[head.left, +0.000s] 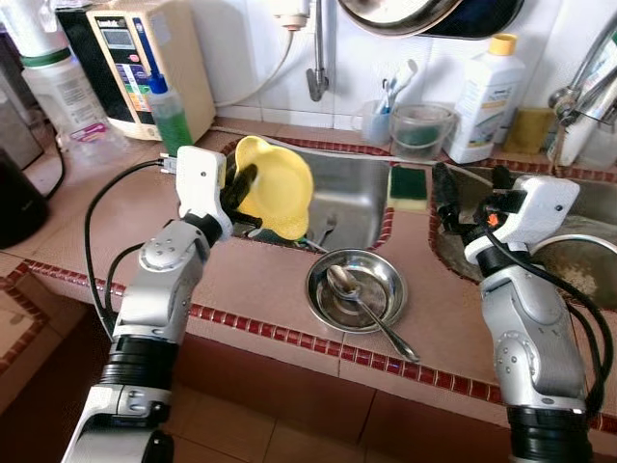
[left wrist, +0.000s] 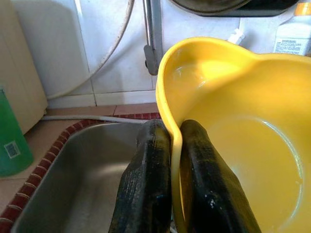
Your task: Kitchen organization
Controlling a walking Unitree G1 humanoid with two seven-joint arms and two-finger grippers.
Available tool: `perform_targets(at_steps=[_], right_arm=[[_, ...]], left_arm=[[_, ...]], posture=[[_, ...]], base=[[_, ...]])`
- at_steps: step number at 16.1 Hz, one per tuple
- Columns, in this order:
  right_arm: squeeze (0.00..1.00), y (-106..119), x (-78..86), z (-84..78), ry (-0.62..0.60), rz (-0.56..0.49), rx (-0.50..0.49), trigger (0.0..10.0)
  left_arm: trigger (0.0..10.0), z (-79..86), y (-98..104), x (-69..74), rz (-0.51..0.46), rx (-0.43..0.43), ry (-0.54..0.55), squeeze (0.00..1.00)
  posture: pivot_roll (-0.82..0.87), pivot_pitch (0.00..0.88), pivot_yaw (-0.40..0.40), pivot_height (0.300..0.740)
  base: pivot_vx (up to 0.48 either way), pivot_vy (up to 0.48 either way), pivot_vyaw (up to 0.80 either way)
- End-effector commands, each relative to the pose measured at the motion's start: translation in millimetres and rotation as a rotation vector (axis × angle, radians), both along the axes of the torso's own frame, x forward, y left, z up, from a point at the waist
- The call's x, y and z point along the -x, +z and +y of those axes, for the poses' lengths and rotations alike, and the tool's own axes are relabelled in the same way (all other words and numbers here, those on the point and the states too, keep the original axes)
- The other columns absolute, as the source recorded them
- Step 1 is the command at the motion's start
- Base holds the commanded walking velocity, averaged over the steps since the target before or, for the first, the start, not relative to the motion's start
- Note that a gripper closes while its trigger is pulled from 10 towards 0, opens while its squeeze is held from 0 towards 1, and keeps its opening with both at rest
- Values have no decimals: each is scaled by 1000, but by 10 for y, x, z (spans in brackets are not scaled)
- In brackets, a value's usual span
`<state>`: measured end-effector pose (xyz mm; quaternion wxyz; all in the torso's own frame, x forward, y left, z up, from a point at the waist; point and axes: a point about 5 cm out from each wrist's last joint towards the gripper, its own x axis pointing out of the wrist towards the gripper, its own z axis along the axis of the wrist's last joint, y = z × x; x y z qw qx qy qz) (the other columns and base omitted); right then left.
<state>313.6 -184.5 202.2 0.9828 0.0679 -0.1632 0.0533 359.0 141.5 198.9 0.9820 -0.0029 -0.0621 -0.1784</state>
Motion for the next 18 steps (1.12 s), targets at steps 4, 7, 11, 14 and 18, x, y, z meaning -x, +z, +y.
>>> perform_targets(at_steps=[4, 7, 11, 14, 18], right_arm=[[0, 2, -50, 98, 14, -5, 23, 10000], [0, -16, -71, 128, 29, -5, 29, 10000], [0, -28, -82, 132, 33, -6, 44, 10000], [0, -36, -88, 134, 33, -5, 49, 10000], [0, -41, -120, 141, 40, 8, 52, 10000]], left_arm=[[10000, 66, -71, -26, 57, 38, 49, 0], [10000, 90, -116, -29, 77, 27, 61, 0], [10000, 74, -113, -39, 81, 27, 60, 0], [10000, 51, -100, -42, 74, 26, 52, 0], [10000, -12, -103, -32, 66, -12, 25, 0]], posture=[[-167, 0, 54, 740], [-167, 0, 54, 740], [-170, 0, 54, 740], [-170, 0, 54, 740], [-167, 0, 51, 740]], base=[[0, 92, 0], [0, 370, 0], [0, 370, 0], [0, 124, 0], [0, 0, -522]])
